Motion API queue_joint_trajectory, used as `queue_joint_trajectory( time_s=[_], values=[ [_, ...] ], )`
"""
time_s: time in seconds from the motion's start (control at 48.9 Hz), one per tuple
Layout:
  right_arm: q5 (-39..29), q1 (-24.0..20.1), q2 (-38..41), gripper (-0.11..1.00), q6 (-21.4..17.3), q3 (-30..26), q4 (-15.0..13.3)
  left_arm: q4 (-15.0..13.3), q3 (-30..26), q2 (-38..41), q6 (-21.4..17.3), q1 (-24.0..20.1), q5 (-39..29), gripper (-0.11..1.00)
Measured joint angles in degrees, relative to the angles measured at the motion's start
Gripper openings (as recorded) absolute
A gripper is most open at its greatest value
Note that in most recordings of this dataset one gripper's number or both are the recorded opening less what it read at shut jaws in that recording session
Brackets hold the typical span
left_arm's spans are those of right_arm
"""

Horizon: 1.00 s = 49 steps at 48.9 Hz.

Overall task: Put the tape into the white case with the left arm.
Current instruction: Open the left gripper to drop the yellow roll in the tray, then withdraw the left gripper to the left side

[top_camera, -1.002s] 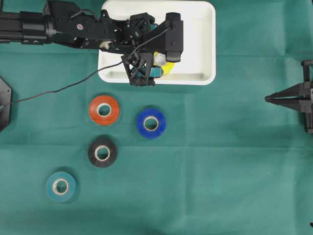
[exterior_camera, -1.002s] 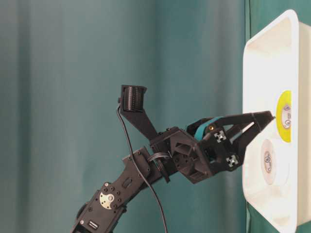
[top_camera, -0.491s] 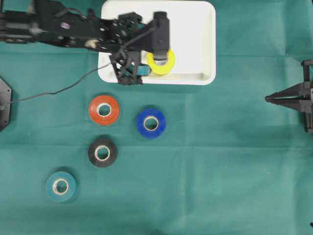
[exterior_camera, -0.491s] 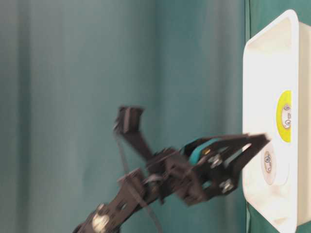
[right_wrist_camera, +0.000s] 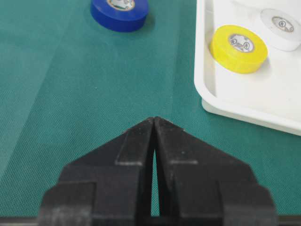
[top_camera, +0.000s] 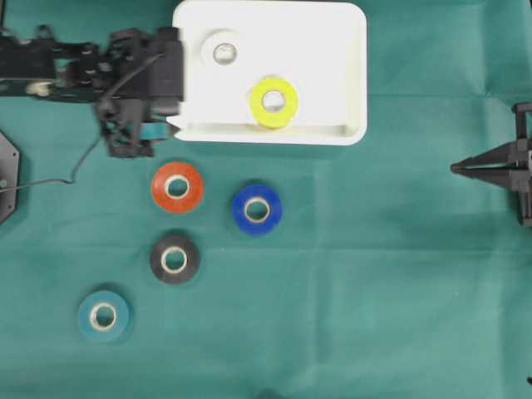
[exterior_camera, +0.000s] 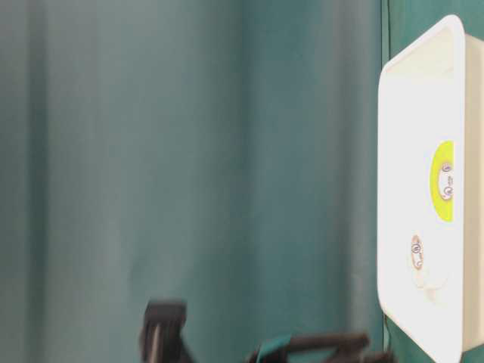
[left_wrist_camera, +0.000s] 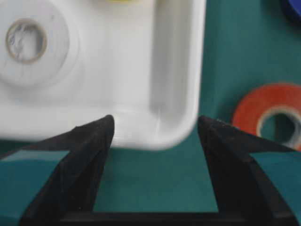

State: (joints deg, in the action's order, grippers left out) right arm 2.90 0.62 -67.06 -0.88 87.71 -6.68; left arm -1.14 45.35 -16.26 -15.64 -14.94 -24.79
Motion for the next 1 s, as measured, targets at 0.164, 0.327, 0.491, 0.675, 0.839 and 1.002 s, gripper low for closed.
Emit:
queue_joint_trajectory(
  time_s=[0.164, 0.327, 0.491, 0.675, 0.839, 1.002],
  values=[
    [0.00, 0.00, -0.09, -0.10, 0.00, 0.00, 0.00, 0.00, 5.98, -6.94, -0.26, -0.26, -1.85, 0.70],
    [0.00, 0.00, 0.00, -0.10, 0.00, 0.00, 0.00, -0.09, 10.11, -12.04, -0.18, -0.44, -5.89, 0.70],
    [0.00, 0.00, 0.00, -0.10, 0.00, 0.00, 0.00, 0.00, 13.01, -16.70, -0.09, -0.44, -9.76, 0.70],
    [0.00, 0.00, 0.00, -0.10, 0.00, 0.00, 0.00, 0.00, 16.17, -21.53, -0.09, -0.62, -10.99, 0.70],
    [0.00, 0.00, 0.00, -0.10, 0.00, 0.00, 0.00, 0.00, 18.11, -24.79, 0.26, -0.62, -11.07, 0.70],
    [0.00, 0.00, 0.00, -0.10, 0.00, 0.00, 0.00, -0.09, 18.28, -25.05, 0.18, -0.62, -11.07, 0.70]
  ],
)
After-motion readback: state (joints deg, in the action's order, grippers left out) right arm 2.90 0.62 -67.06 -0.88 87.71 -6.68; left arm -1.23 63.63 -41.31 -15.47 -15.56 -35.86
